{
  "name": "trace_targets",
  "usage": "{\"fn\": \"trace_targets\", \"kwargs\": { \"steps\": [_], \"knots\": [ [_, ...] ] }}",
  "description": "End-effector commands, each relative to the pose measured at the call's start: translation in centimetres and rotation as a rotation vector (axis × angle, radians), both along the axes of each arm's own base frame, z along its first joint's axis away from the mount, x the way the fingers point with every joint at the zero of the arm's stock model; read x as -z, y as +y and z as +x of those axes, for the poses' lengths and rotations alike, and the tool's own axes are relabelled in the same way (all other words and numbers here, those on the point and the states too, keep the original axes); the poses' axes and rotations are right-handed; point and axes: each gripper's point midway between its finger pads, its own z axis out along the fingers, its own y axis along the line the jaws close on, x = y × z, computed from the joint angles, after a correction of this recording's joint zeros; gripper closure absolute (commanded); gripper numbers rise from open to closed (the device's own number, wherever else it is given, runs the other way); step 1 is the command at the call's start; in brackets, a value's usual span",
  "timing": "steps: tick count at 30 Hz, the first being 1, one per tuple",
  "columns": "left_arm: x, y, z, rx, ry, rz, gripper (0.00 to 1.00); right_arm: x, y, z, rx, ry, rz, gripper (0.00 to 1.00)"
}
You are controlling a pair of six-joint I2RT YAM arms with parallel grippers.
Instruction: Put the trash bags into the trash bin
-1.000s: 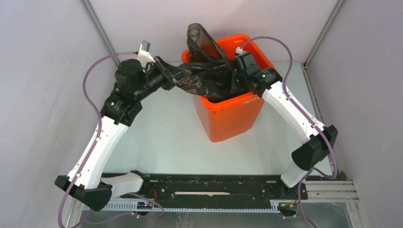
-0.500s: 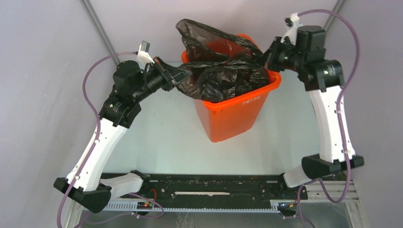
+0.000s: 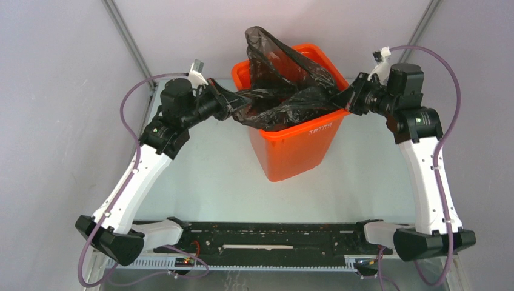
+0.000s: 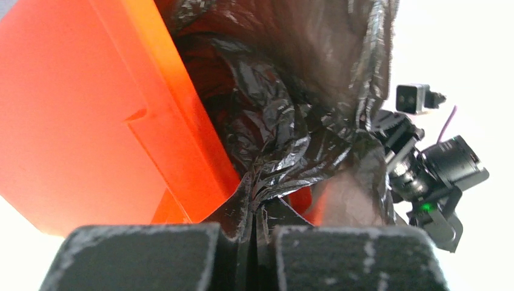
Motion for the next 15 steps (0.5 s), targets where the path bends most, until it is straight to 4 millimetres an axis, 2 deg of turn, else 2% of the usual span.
{"fn": "trace_targets", "kwargs": {
  "steps": [1, 5, 9, 11, 15],
  "knots": [
    [1.1, 0.1, 0.7, -0.002, 0.034, 0.000, 1.00, 0.8, 1.9, -1.9, -0.018, 0.036, 0.077, 1.00],
    [2.5, 1.0, 2.3, -0.030, 0.078, -0.007, 1.00, 1.1, 4.1, -2.6, 0.020, 0.055, 0.151, 1.00],
    [2.8, 1.9, 4.2, -0.026, 0.092, -0.007, 1.00, 1.2, 6.5, -3.0, 0.038, 0.093, 0.222, 1.00],
    [2.3, 2.5, 5.2, -0.030, 0.084, -0.011, 1.00, 0.9, 7.5, -3.2, 0.019, 0.093, 0.242, 1.00],
    [1.7, 3.3, 6.7, -0.025, 0.068, 0.003, 1.00, -0.5, 7.8, -3.2, -0.011, 0.060, 0.254, 1.00]
  ]
}}
